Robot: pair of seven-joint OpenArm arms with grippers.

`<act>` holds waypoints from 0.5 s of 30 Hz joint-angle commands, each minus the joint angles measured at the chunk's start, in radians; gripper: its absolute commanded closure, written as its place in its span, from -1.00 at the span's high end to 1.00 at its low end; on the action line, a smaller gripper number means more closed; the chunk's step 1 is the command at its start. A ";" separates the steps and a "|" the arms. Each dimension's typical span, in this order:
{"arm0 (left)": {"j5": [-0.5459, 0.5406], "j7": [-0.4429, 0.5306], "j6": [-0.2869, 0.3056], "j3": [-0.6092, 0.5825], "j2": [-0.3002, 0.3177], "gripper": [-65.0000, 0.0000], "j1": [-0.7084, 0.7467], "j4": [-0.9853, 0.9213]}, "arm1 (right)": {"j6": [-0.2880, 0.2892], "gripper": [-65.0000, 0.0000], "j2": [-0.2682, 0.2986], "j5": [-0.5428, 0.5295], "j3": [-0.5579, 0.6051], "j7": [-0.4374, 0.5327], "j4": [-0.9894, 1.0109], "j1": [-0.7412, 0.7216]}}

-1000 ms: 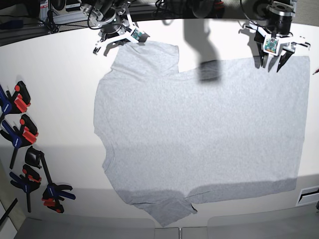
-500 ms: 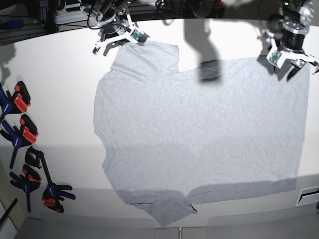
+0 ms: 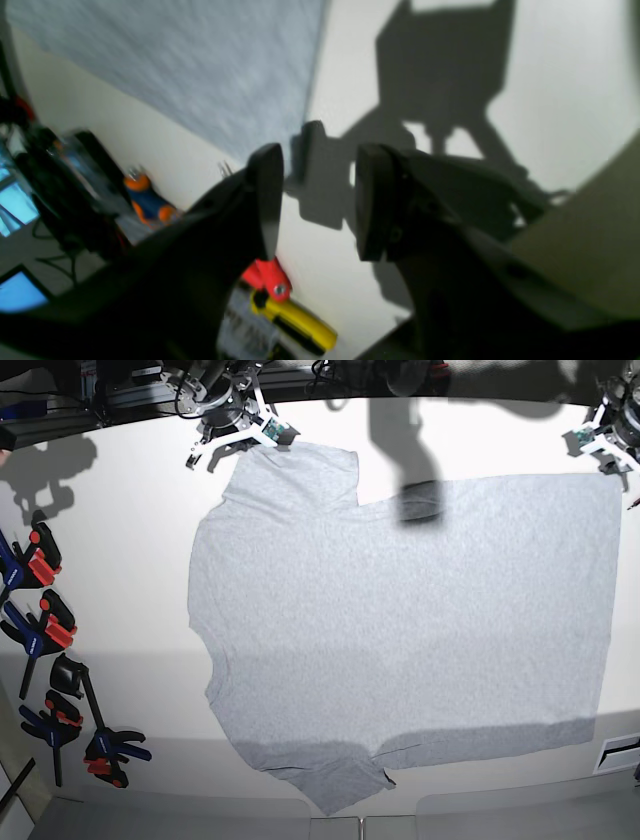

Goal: Fold the T-shirt properly
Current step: 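Close both grippers on the shirt's shoulder edges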

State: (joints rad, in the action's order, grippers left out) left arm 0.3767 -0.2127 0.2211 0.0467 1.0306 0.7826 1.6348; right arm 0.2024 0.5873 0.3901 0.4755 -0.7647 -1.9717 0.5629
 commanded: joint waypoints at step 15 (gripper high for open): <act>-0.022 0.065 -0.010 0.011 -0.040 -0.34 -0.123 -0.066 | -0.005 -1.00 0.008 -0.001 -0.003 0.006 -0.012 0.003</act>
State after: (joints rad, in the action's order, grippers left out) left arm 0.3527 -0.1513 0.2180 0.0471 0.9703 0.6548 1.5631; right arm 0.2024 0.5873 0.3904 0.4751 -0.7643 -1.9717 0.5629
